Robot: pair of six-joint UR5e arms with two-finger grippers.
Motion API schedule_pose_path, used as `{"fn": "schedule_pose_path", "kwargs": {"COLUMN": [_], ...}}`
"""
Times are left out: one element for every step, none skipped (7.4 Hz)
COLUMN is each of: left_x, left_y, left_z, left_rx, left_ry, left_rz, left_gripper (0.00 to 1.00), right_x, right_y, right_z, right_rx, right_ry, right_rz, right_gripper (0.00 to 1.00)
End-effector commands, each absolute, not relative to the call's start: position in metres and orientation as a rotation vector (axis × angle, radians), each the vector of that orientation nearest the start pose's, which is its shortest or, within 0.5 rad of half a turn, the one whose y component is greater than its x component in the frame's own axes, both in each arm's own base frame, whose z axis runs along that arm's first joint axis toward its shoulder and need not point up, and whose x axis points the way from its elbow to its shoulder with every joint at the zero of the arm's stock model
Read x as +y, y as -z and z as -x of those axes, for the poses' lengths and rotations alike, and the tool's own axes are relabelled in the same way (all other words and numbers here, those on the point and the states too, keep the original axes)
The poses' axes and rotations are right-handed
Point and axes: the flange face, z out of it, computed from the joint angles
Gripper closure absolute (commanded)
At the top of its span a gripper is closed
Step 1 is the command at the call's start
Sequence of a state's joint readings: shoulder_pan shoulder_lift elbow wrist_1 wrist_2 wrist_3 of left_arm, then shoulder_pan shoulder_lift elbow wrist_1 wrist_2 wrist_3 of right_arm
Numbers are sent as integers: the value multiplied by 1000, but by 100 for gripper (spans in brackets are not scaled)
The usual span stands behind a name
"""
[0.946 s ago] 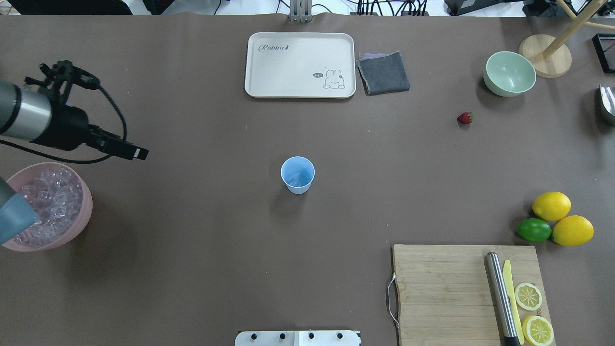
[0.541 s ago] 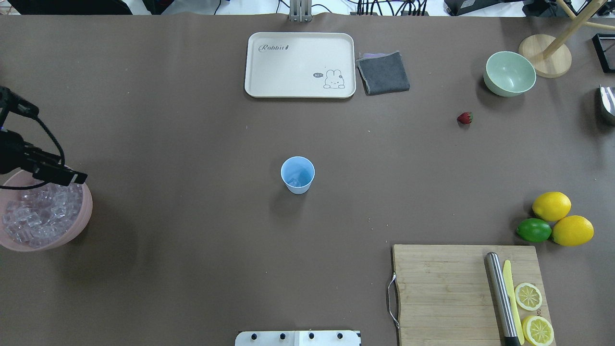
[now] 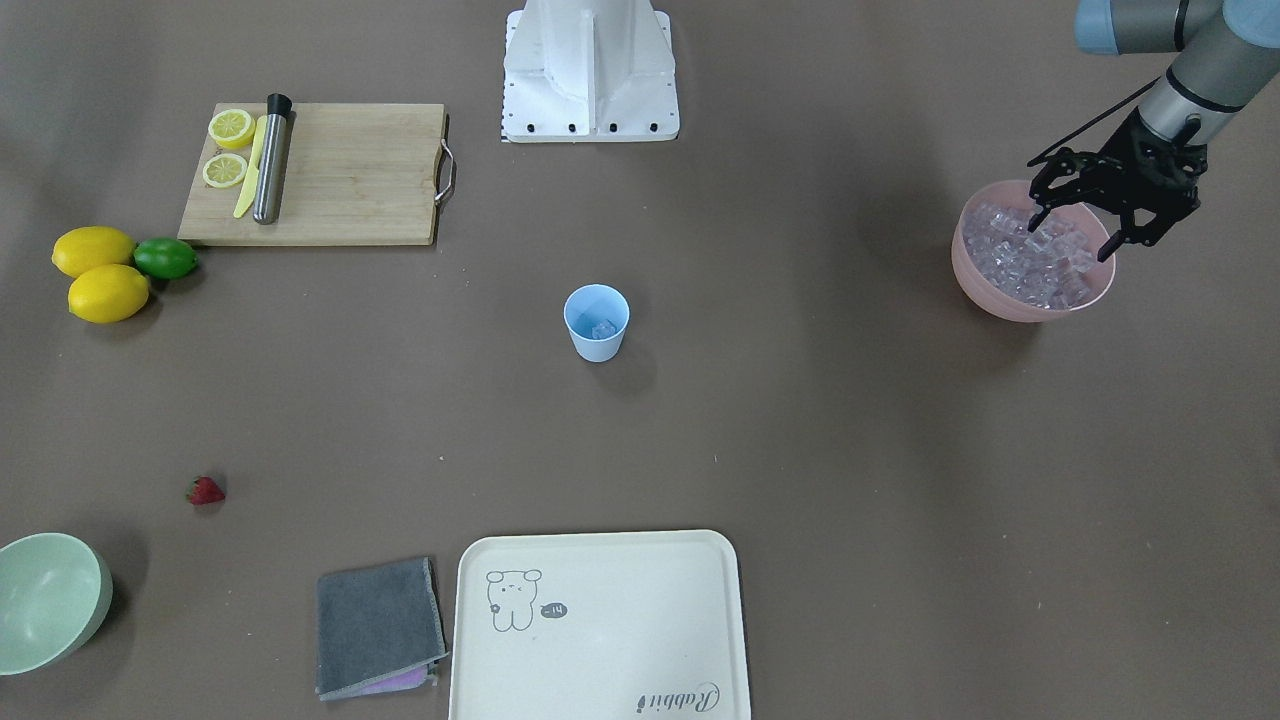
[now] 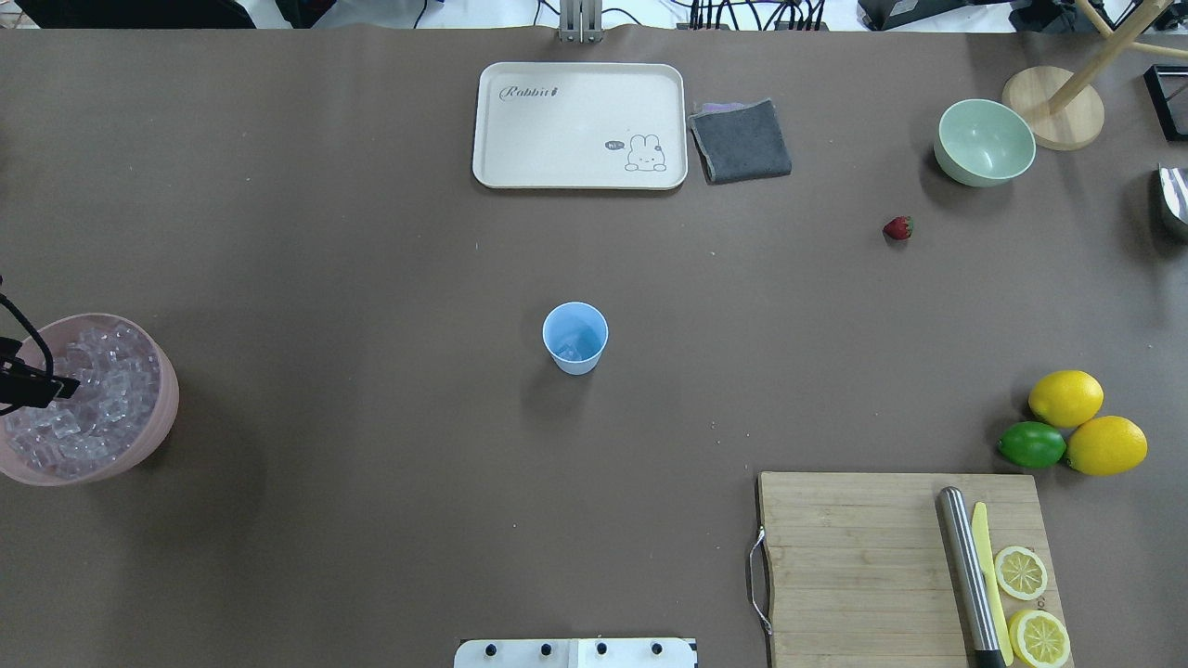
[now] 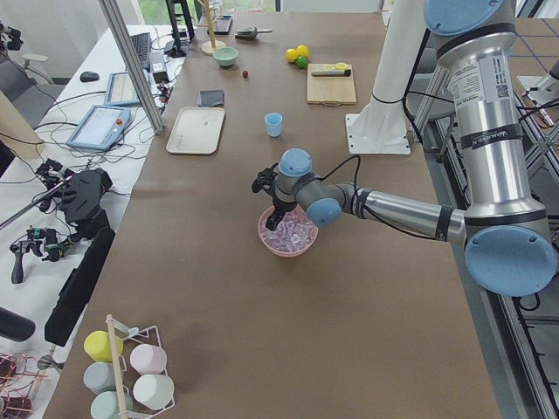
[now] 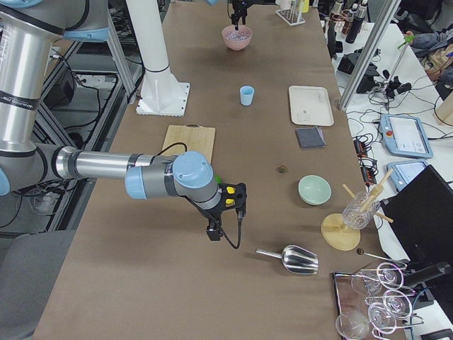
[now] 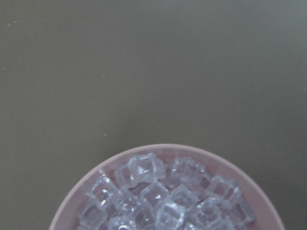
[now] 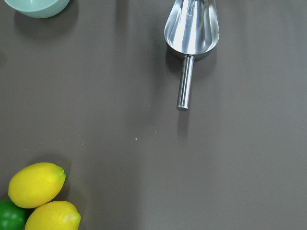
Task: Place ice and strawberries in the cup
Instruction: 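Lower the left gripper into the bowl and grasp another ice cube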
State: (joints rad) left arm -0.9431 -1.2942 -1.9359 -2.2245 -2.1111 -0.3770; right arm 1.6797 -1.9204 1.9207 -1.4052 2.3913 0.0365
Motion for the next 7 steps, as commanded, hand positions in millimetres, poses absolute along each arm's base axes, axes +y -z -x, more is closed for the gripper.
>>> {"fn": "schedule_pose_path", "kwargs": {"left_x": [-365,-360,-357,-358,-358,-358,-358], "left_y": [-540,-539,-545,-552,-554,-554,-553], "left_z": [-182,-192,-196,-196,-196,-196,-196], "left_rx": [801,808,792,768,765,766,766], "left_ry": [-481,-517,-573,-610,-613,-614,-614], "left_rz": [-409,-410,-418,-435,-432,-434,-434], "left_gripper": [7,7,18,34,44,44,44], "right_x": [-347,-347,-347,-347,-347,-347,-347], "right_y": [-612,-612,-612,-612,-612,-612,-612], "right_z": [-99,-99,-99,-99,-99,-99,-99], "right_rx": [-813,-813,-813,-813,-815,-815,-813], "right_ry": [-69,-72,-74,-75,-75,-75,-75], "right_rz": [-186,-184,-184,-183,-183,-183,-183], "right_gripper": [0,0,0,0,0,0,0]}}
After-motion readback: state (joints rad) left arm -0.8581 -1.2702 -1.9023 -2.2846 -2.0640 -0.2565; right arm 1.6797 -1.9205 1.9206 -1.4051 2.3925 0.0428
